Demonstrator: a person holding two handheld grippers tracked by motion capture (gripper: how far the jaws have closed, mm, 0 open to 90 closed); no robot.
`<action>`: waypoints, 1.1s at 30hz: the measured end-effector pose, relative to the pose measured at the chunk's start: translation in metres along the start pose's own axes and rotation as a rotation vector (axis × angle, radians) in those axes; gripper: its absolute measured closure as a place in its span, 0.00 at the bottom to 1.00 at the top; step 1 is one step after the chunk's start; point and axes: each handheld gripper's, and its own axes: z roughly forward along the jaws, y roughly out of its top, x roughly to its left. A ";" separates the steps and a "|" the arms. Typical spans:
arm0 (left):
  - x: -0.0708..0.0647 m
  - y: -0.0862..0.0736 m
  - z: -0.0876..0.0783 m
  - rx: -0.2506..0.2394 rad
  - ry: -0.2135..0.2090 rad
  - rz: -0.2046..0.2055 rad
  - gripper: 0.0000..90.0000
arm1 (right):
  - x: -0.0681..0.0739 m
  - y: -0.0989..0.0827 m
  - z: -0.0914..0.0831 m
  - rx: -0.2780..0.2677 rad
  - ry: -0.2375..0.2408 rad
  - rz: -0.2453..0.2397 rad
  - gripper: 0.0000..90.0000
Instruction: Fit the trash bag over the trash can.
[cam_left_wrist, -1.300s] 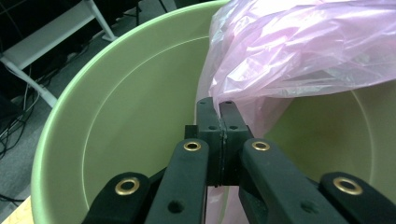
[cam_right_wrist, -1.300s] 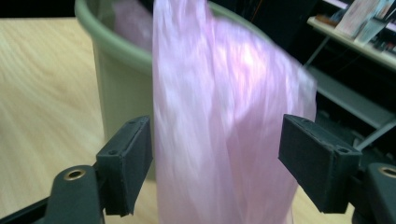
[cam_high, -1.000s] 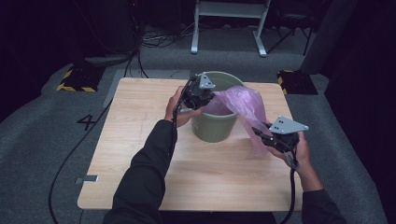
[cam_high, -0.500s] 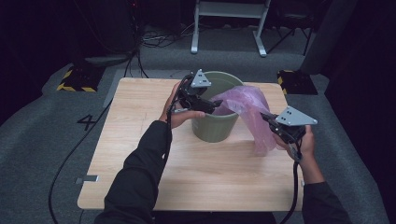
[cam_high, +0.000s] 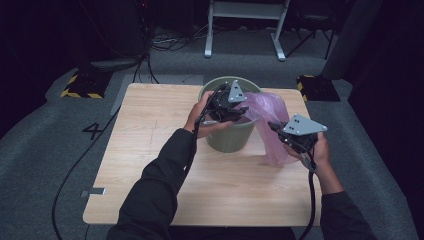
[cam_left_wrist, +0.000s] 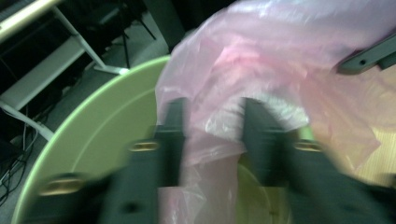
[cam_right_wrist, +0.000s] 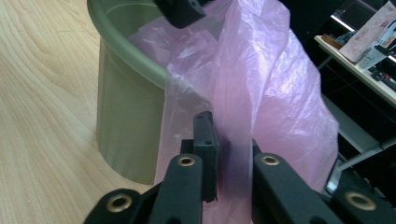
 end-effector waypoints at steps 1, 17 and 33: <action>0.002 -0.002 0.003 0.013 -0.001 0.003 0.88 | 0.001 -0.003 0.001 -0.001 0.011 0.008 0.88; 0.012 -0.012 0.007 -0.004 -0.022 -0.055 1.00 | 0.022 -0.021 0.031 0.073 -0.036 0.049 0.29; 0.012 -0.013 -0.006 -0.110 -0.011 -0.088 0.48 | 0.014 -0.023 0.022 0.064 -0.274 -0.041 0.98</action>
